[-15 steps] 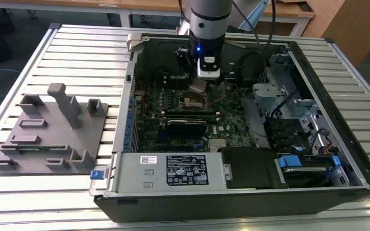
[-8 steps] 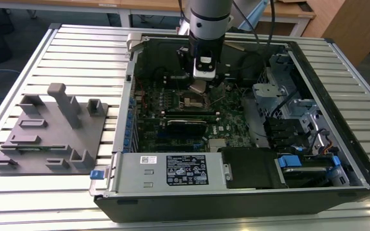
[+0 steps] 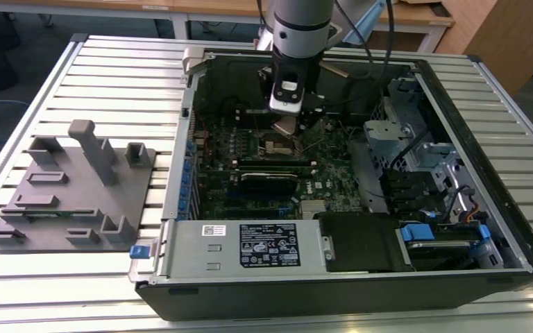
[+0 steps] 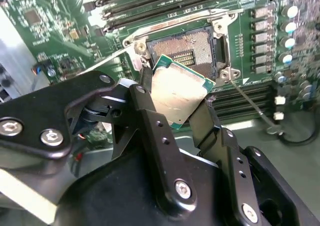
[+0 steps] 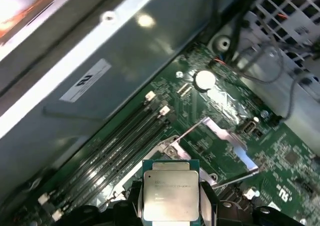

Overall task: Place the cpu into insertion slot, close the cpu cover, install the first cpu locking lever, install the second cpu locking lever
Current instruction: 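Place the cpu into insertion slot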

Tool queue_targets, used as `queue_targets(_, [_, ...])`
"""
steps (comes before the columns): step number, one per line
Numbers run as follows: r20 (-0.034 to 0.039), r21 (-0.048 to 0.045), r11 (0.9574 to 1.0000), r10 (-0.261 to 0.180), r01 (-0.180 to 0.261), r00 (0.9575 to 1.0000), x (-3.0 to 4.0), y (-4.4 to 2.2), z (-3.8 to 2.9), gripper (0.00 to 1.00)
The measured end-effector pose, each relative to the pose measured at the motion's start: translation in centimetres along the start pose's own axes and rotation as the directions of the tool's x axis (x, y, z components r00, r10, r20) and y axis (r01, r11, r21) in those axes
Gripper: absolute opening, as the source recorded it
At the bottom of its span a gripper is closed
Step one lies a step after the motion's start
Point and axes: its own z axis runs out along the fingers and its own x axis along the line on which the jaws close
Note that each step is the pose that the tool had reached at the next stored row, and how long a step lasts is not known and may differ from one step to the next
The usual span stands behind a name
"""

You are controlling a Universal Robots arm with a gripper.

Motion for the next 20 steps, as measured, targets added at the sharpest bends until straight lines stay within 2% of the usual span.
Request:
queue_targets(3, [0.0048,-0.0004,0.9986,0.053,-0.053,0.9986,0.00,0.00,0.05,0.54])
queue_targets(5, [0.0081,-0.0007,0.9960,0.089,-0.089,0.9960,0.00,-0.01,0.09,0.54])
queue_targets(8, [0.0130,-0.0015,0.9896,0.144,-0.144,0.9895,0.00,-0.01,0.15,0.54])
queue_targets(10, [0.0161,-0.0021,0.9838,0.179,-0.179,0.9837,0.00,-0.02,0.18,0.54])
queue_targets(12, [0.0193,-0.0028,0.9768,0.214,-0.214,0.9766,0.00,-0.02,0.22,0.54])
queue_targets(15, [0.0240,-0.0043,0.9634,0.268,-0.268,0.9631,0.00,-0.02,0.27,0.54])
queue_targets(18, [0.0286,-0.0059,0.9476,0.319,-0.319,0.9472,0.00,-0.03,0.32,0.54])
queue_targets(20, [0.0317,-0.0071,0.9352,0.354,-0.354,0.9347,0.00,-0.03,0.35,0.54])
